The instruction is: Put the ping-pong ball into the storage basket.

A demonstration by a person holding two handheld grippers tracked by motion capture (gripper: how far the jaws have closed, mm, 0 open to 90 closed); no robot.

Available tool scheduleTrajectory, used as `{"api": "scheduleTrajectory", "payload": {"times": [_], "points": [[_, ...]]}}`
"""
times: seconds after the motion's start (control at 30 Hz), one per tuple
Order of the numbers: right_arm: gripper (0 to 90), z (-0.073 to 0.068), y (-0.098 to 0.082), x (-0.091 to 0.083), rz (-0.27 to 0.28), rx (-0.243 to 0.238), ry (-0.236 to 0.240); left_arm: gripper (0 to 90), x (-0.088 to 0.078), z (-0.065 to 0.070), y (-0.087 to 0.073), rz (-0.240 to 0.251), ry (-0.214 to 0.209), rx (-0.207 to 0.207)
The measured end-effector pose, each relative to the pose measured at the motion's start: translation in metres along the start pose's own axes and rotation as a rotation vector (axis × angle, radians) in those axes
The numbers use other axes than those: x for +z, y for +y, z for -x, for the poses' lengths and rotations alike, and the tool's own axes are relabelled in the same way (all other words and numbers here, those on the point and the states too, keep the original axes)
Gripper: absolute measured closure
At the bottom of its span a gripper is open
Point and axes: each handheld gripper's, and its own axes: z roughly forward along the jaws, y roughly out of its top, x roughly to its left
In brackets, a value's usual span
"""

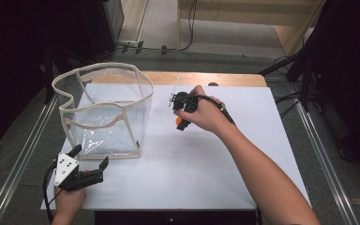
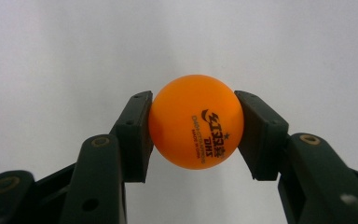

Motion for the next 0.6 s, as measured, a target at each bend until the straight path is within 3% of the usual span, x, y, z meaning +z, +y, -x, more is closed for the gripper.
{"api": "scheduleTrajectory", "payload": {"times": [0.6], "points": [[47.9, 0.001, 0.007, -0.028, 0.005, -0.013, -0.013, 0.0, 0.000, 0.000, 0.000, -0.001, 0.001, 0.001]]}}
